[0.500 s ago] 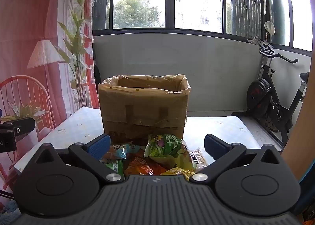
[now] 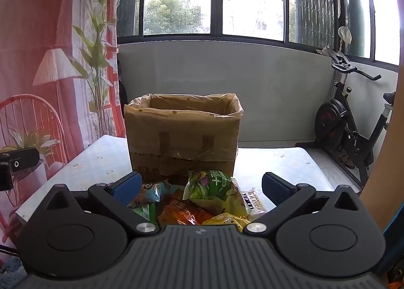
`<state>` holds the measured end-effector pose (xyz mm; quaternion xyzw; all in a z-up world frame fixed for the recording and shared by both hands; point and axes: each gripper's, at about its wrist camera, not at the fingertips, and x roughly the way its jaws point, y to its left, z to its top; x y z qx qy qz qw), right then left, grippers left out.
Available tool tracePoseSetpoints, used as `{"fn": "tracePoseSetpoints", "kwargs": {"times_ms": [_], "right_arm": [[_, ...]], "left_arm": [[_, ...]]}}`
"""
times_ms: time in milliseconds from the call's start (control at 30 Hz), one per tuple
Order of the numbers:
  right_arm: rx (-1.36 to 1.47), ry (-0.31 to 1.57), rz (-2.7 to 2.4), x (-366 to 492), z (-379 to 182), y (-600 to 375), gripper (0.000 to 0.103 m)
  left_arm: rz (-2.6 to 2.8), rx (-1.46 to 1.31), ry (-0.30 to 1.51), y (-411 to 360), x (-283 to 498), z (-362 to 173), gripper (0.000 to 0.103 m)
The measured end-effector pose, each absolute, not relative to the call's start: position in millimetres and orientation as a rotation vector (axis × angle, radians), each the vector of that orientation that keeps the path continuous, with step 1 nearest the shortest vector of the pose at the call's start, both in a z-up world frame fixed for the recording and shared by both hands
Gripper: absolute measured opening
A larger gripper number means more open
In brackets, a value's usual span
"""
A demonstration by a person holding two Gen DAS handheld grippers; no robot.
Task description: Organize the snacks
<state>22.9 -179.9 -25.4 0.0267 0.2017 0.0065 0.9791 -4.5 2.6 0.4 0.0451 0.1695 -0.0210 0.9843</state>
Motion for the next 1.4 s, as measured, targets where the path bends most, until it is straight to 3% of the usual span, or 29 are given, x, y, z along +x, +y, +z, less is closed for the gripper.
{"fn": "tracePoseSetpoints", "kwargs": {"times_ms": [1400], "right_arm": [[0.056,0.411,0.012,25.4,-27.8,-174.7,0.103]], "left_arm": [[-0.055,0.071,0.364,6.8,-2.5,-2.5,0.103]]}}
